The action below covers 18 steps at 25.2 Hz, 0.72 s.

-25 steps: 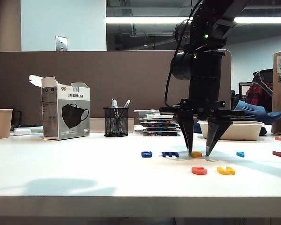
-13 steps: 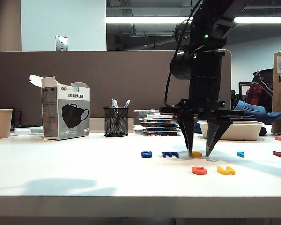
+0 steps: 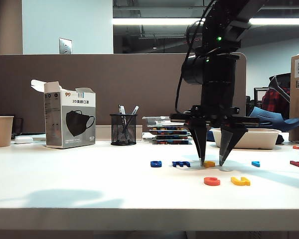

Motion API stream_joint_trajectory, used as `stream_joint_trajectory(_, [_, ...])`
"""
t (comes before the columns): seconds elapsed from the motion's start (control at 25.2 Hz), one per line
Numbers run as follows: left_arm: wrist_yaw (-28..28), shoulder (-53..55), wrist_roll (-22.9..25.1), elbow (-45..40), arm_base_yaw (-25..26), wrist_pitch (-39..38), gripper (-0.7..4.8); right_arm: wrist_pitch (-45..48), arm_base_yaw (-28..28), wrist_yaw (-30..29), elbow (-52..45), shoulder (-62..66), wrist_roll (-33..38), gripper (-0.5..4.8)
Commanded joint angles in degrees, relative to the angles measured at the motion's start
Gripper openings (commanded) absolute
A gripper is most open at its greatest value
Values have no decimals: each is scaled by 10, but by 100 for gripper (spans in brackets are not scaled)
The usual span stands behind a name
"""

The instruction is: Select the appropriate letters from the row of letter magnets placed on the table to arrange into the word "cup".

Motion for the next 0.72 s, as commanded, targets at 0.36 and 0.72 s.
stream_joint_trajectory(0.36, [-4,-1,3,2,0,0,-5,2,6,-11,-4,8,14,134])
stream_joint_trajectory(0.72, [-4,-1,3,2,0,0,-5,2,6,-11,-4,8,14,134])
